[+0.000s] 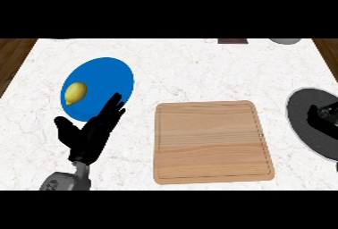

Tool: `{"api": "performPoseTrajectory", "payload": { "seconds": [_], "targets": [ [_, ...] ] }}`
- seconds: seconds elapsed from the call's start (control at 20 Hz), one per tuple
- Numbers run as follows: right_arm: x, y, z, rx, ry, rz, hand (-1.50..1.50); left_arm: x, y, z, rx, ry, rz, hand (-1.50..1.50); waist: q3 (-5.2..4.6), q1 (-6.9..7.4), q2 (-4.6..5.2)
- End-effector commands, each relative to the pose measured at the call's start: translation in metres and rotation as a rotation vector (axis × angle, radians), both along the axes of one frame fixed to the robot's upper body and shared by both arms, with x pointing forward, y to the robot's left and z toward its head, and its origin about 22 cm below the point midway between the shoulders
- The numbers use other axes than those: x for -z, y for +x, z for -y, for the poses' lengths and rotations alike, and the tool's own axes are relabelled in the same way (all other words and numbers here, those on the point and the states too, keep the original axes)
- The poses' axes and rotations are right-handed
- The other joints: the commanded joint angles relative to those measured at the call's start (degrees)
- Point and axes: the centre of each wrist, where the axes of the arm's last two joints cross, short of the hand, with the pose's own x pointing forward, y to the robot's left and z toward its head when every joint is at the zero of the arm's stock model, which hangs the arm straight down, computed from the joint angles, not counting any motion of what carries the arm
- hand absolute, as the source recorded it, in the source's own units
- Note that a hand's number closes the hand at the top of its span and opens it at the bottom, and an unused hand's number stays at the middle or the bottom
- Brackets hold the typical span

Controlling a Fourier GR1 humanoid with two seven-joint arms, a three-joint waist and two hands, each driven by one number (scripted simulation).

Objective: Pick the eggplant from the cutting board and place it in the pan

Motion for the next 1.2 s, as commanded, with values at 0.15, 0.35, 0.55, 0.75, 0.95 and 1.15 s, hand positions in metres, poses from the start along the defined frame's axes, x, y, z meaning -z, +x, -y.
{"api": "performPoseTrajectory", "payload": {
  "seconds": [0.15,0.35,0.55,0.75,0.95,1.15],
  "targets": [
    [0.004,0.032,0.058,0.058,0.040,0.063,1.50,0.004,-0.010,0.006,0.018,-0.020,0.011,0.00,0.04,0.65,0.10],
    [0.018,0.019,0.088,0.067,0.014,0.057,1.50,-0.009,-0.004,0.009,0.015,-0.017,0.008,0.00,0.19,1.28,0.42],
    [0.026,0.015,0.096,0.151,0.032,-0.240,-1.50,-0.011,0.001,-0.009,0.043,0.007,0.012,0.00,0.06,2.79,0.89],
    [0.036,0.015,0.094,0.091,0.080,-0.326,-1.50,-0.008,0.003,0.019,0.041,-0.011,0.020,0.00,0.23,2.27,0.98],
    [0.038,0.020,0.088,0.006,0.199,-0.207,-1.50,-0.010,-0.002,-0.011,0.033,-0.012,0.032,0.00,0.31,2.27,0.75],
    [0.023,0.030,0.089,-0.074,0.332,0.028,-1.50,0.003,-0.007,-0.003,0.033,0.021,0.026,0.00,0.42,1.56,0.70]
  ]
}}
